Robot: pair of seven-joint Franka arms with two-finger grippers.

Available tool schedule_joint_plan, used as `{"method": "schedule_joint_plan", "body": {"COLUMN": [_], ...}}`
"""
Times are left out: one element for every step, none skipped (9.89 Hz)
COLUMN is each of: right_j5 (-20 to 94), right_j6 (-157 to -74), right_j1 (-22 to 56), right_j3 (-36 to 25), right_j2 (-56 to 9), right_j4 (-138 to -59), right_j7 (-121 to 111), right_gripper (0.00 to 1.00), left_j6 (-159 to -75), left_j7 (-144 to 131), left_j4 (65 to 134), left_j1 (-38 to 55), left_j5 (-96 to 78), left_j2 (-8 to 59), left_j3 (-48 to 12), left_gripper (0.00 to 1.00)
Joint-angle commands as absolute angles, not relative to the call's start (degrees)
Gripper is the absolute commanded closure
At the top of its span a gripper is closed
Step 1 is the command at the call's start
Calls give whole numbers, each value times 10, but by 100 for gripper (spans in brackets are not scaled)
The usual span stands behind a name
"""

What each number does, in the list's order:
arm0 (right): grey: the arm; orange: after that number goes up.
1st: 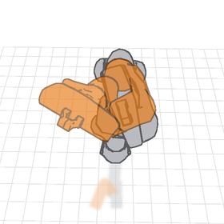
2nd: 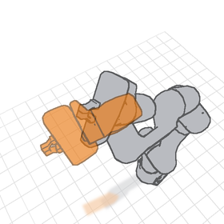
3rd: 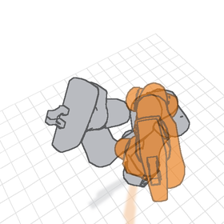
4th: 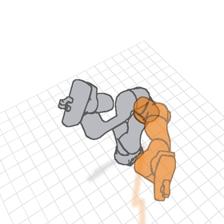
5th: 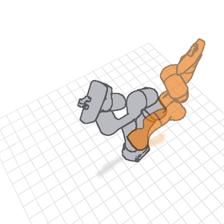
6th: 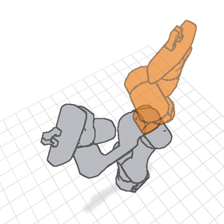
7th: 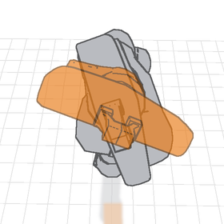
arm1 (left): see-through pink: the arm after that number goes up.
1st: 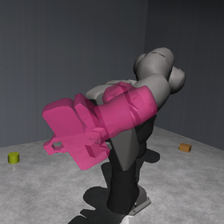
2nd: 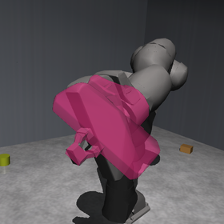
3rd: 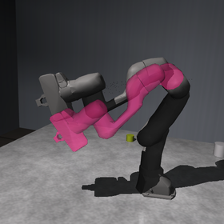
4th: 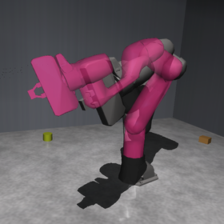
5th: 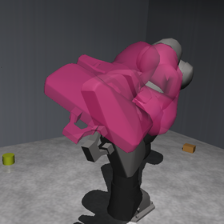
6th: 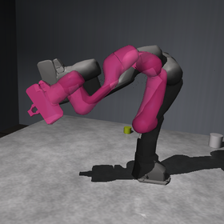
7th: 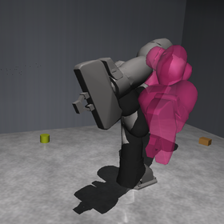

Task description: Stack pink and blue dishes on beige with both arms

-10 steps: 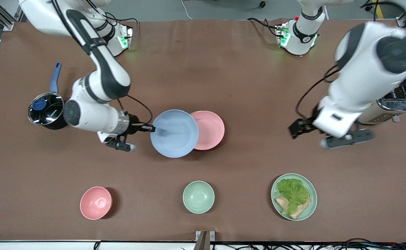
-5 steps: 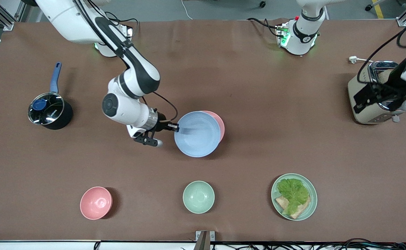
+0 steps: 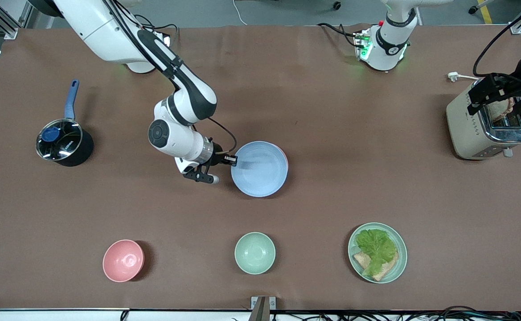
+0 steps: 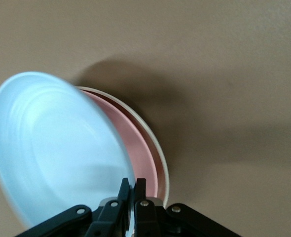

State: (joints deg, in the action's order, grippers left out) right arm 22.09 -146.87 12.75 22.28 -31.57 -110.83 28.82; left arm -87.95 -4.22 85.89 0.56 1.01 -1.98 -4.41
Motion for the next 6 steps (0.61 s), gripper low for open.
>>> {"method": "schedule_joint_plan", "body": {"right_j5": [207,207,207,207,207,207], "right_j6": [-1482,-1480,-1477,-1477,-1472,-1452], "right_j1": [127,127,126,126,125,120], "right_j3": [227,228,228,228,228,227], "right_j2": [-305,-305,-305,-304,-292,-256], "right_j4": [-1132,-1133,-1132,-1132,-1132,-1132], "right_j7": [300,300,300,302,302,323], "right_gripper": [92,81,53,17,0,0], "left_j6": [-868,-867,-867,-867,-866,-864], "left_j7": [-35,-35,-35,-36,-38,-45], "left_j4": [895,896,896,896,896,896], "left_j1": [8,9,10,10,10,9], "left_j5": [3,2,3,3,3,3], "left_j2": [-36,-33,-32,-33,-32,-32], "left_j3": [-43,-44,-45,-46,-46,-46], "left_gripper": [0,0,0,0,0,0]}}
